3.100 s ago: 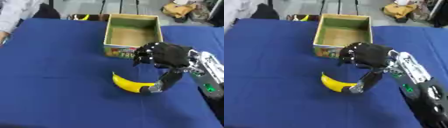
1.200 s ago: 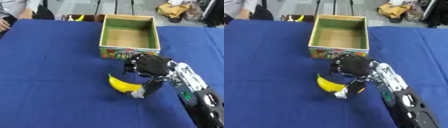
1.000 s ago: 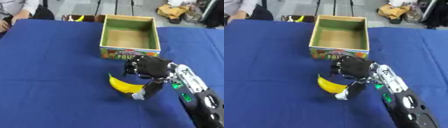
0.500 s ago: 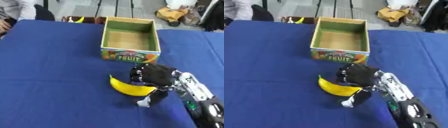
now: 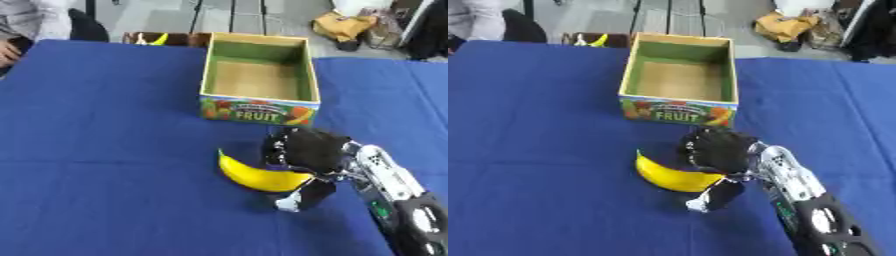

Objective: Pick up objects on the table and place them in the box.

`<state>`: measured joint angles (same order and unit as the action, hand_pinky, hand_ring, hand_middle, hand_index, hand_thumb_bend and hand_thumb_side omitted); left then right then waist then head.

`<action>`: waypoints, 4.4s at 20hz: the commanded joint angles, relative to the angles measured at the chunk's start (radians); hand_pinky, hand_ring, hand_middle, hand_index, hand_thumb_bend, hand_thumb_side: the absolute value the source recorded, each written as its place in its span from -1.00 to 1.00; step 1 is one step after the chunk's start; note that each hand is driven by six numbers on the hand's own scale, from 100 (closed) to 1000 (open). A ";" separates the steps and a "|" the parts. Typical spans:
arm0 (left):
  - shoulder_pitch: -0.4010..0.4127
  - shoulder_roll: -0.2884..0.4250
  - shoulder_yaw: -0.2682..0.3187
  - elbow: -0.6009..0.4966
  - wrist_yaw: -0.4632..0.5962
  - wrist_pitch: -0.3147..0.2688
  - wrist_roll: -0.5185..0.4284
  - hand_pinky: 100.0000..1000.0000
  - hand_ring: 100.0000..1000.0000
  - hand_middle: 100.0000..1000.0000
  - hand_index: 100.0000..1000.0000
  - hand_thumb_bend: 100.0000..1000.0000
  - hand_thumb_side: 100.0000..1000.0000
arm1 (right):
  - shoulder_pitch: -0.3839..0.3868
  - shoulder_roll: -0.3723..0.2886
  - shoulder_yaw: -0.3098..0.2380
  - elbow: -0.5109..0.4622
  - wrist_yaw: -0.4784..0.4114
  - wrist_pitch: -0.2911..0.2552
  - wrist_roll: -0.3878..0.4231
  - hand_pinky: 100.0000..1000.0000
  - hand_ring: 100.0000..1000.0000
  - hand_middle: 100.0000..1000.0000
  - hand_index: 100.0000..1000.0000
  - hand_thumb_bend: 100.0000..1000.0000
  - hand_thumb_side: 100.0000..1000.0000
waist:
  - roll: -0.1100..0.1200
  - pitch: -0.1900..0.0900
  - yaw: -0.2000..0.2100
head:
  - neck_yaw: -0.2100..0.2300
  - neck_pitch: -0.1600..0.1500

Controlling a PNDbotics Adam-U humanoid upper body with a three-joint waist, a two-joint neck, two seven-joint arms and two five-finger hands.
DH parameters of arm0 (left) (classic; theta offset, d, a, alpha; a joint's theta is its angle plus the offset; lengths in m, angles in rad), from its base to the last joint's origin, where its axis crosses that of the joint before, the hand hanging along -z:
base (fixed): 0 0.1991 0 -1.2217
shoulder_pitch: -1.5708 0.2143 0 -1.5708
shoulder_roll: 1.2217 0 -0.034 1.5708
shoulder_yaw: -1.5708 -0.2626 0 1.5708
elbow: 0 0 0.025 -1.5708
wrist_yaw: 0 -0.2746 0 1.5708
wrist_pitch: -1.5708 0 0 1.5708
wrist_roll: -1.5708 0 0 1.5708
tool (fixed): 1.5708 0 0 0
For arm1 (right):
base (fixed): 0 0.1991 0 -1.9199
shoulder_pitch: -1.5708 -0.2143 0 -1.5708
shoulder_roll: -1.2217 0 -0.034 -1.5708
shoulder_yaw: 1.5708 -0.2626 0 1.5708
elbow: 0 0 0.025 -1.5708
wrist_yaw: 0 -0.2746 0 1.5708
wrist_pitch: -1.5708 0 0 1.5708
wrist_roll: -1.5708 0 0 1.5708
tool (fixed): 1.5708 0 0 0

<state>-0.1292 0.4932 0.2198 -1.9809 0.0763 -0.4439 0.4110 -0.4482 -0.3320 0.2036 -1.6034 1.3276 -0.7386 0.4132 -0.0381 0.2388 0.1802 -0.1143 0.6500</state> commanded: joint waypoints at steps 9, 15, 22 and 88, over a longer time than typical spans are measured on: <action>-0.006 0.017 0.010 -0.019 -0.005 -0.002 0.001 -0.06 0.37 0.10 0.35 -1.00 1.00 | -0.017 -0.009 -0.017 0.005 0.014 -0.024 0.024 0.37 0.57 0.19 0.46 -1.00 1.00 | 0.010 -0.004 0.003 | -0.044 -0.009; -0.008 0.015 0.009 -0.019 -0.006 -0.001 0.000 -0.06 0.37 0.10 0.35 -1.00 1.00 | -0.020 -0.008 -0.017 0.007 0.012 -0.019 0.024 0.37 0.56 0.17 0.44 -1.00 1.00 | 0.012 0.002 0.003 | -0.040 -0.015; -0.012 0.014 0.009 -0.019 -0.007 -0.003 0.001 -0.06 0.37 0.10 0.35 -1.00 1.00 | -0.023 -0.005 -0.013 0.016 0.014 -0.034 0.047 0.37 0.56 0.17 0.45 -0.74 0.99 | 0.013 0.007 0.006 | -0.040 -0.020; -0.017 0.015 0.010 -0.019 -0.006 -0.006 0.004 -0.06 0.38 0.10 0.35 -1.00 1.00 | -0.041 -0.081 -0.058 -0.097 -0.142 0.042 -0.071 0.24 0.33 -0.18 0.02 -1.00 0.54 | 0.018 0.014 0.005 | -0.050 -0.045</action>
<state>-0.1409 0.4836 0.2197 -1.9809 0.0725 -0.4475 0.4135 -0.4745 -0.3857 0.1584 -1.6693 1.2020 -0.7033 0.3454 -0.0248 0.2705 0.1849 -0.1619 0.6143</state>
